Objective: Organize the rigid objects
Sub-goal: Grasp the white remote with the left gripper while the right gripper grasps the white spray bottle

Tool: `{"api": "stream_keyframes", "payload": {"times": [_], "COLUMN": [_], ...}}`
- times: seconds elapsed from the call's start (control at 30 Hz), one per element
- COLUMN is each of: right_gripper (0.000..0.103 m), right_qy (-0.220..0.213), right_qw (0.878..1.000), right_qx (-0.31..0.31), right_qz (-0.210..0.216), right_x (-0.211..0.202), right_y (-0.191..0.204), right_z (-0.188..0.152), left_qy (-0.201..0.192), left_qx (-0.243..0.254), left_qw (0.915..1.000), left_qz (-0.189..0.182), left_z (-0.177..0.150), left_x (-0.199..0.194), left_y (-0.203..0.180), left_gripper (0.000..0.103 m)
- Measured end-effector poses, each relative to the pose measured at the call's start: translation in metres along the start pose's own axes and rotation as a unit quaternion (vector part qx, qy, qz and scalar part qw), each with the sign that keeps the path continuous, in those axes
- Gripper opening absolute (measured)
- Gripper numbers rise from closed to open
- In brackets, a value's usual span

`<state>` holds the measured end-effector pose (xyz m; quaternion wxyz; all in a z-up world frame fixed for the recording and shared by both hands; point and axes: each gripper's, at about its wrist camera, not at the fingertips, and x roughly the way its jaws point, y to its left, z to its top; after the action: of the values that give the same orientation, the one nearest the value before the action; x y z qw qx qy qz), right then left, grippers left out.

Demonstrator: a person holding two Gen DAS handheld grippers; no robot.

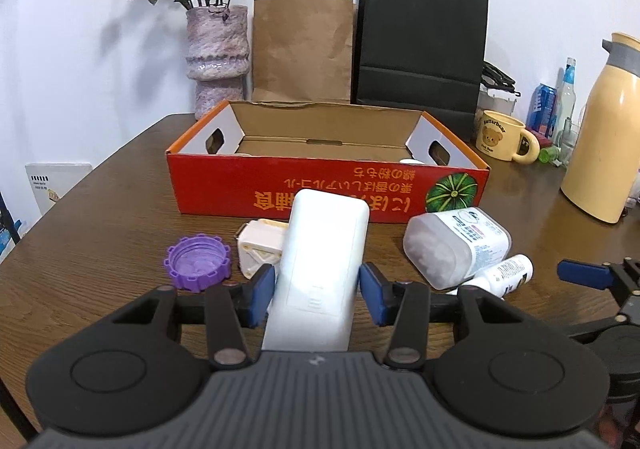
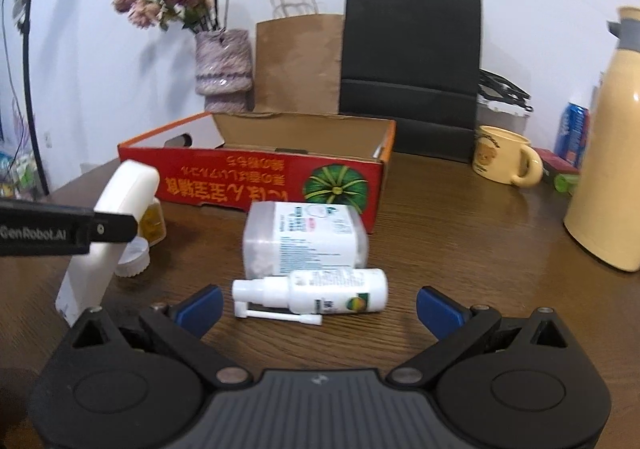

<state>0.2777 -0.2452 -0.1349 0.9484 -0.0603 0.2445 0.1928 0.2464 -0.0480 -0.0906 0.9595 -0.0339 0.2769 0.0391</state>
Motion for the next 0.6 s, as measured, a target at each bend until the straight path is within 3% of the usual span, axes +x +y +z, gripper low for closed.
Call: {"api": "stream_keyframes", "payload": {"times": [0.5,0.6], "right_gripper": [0.103,0.097], "right_qy": [0.049,0.057], "right_qw": [0.999,0.998], "right_qx": [-0.004,0.005], "right_qz": [-0.01,-0.003], "right_x": [0.047,0.05], "right_y": [0.007,0.004], "right_z": [0.018,0.017], "left_qy": [0.003,0.007], "left_qx": [-0.017,-0.017], "left_qw": [0.9998,0.9998], "left_qz": [-0.008,-0.009], "left_z": [0.006,0.006], "left_x": [0.003,0.006], "left_y": [0.019,0.02], "left_gripper": [0.047,0.047]}}
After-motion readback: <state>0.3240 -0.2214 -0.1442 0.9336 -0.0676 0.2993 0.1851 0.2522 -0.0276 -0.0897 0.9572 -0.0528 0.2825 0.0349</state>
